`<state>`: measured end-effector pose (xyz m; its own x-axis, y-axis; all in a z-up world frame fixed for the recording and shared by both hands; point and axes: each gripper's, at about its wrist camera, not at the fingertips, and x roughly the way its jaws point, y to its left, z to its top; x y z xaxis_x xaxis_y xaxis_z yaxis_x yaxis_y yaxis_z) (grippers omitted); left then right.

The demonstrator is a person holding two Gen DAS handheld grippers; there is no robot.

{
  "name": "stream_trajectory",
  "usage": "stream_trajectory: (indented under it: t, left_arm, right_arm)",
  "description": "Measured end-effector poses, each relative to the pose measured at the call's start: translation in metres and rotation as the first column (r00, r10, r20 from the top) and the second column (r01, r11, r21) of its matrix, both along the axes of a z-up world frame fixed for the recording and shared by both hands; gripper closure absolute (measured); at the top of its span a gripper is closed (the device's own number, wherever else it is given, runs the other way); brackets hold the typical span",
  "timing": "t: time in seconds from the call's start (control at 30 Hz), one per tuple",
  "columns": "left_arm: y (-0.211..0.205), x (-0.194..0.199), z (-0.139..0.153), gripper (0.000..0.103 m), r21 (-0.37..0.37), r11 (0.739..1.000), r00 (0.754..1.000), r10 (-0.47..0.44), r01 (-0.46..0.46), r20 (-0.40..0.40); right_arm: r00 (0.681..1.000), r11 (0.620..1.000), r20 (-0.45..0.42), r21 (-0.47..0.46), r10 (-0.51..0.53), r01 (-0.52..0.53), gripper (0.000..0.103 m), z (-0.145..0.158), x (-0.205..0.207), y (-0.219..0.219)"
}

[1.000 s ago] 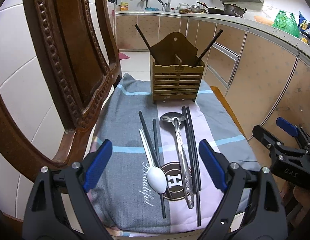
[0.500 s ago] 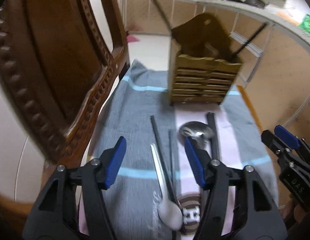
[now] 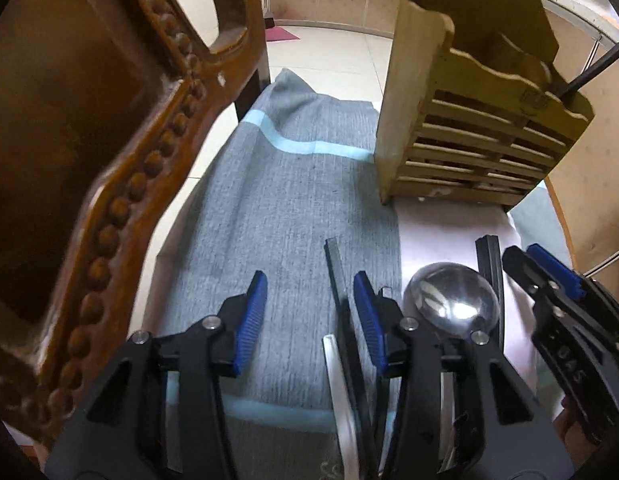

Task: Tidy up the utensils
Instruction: 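Grasp a black chopstick with the left gripper while the right gripper grasps another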

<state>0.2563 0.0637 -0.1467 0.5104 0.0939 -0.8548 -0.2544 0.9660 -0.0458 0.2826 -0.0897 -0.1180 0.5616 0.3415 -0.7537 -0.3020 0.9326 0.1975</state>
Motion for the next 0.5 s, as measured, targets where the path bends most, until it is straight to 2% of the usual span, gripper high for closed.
stream_trajectory:
  t: [0.07, 0.3, 0.37, 0.5]
  left_arm:
    - [-0.002, 0.003, -0.003, 0.06, 0.003, 1.0, 1.0, 0.0, 0.0, -0.005]
    - [0.003, 0.017, -0.012, 0.061, -0.009, 1.0, 1.0, 0.013, -0.014, -0.021]
    - [0.004, 0.021, -0.016, 0.061, -0.011, 1.0, 0.999, 0.019, -0.019, -0.032]
    - [0.002, 0.027, -0.024, 0.07, -0.005, 1.0, 0.999, 0.017, -0.017, -0.043]
  right_arm:
    - [1.0, 1.0, -0.001, -0.008, 0.01, -0.01, 0.078, -0.003, 0.002, 0.003]
    - [1.0, 1.0, -0.013, -0.016, 0.024, -0.024, 0.081, -0.01, 0.008, 0.012]
    - [0.999, 0.999, -0.018, -0.017, 0.031, -0.031, 0.085, -0.012, 0.01, 0.015]
    - [0.999, 0.999, -0.016, -0.017, 0.029, -0.029, 0.092, -0.013, 0.012, 0.016]
